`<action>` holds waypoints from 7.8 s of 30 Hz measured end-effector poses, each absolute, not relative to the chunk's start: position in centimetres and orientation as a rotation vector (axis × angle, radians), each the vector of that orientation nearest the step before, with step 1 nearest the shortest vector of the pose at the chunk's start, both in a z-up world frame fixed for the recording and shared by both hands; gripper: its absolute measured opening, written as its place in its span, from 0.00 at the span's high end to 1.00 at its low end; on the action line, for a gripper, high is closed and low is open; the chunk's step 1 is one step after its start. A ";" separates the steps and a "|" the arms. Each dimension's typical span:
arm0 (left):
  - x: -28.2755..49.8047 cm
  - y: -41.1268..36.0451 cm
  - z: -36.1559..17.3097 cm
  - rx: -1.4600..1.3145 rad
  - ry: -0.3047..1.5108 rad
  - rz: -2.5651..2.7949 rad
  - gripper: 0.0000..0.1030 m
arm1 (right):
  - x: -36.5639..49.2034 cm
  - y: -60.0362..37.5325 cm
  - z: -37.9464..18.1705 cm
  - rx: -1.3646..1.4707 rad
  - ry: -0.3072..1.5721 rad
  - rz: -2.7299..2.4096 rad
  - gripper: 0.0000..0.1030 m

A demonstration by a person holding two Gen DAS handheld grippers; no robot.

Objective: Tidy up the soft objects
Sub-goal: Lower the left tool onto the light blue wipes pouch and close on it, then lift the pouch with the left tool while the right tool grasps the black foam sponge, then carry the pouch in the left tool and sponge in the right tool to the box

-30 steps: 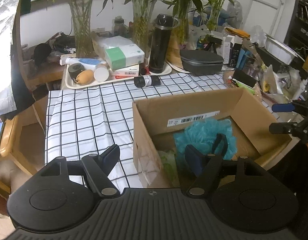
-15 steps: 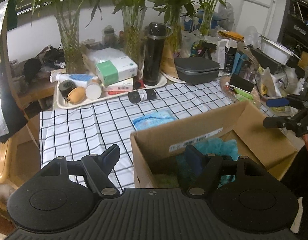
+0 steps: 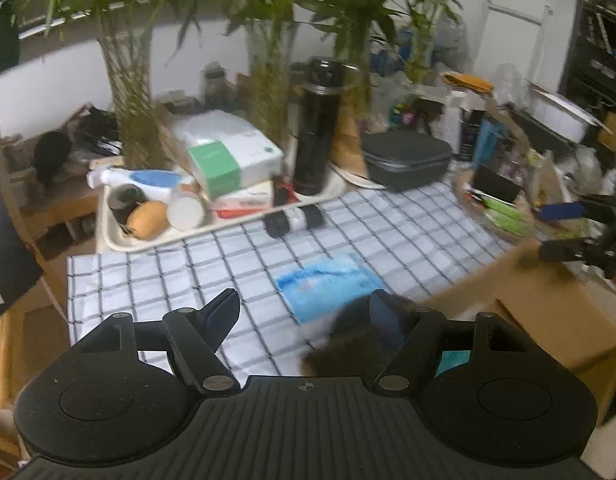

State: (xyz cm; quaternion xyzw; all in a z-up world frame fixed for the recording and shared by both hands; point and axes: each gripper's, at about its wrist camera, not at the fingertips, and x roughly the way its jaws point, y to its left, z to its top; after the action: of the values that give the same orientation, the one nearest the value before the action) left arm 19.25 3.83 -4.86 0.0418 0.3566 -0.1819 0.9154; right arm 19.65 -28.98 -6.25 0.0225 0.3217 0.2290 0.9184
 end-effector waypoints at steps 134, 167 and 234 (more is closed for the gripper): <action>25.9 5.3 -6.2 0.069 0.737 -0.205 0.36 | 37.4 -24.2 -15.2 -0.001 0.999 0.908 0.10; 26.0 6.3 -6.3 0.039 0.741 -0.188 0.36 | 38.5 -23.4 -13.6 0.066 0.979 1.001 0.59; 10.3 -1.7 -0.2 0.022 0.692 -0.190 0.36 | 13.7 -30.3 -1.8 0.210 0.464 0.503 0.60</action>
State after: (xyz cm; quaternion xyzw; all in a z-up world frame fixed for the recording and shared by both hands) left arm 10.31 -1.72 -0.20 0.0105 0.3386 -0.0931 0.9362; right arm 13.67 -30.30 -1.77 0.1026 0.2272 0.2461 0.9366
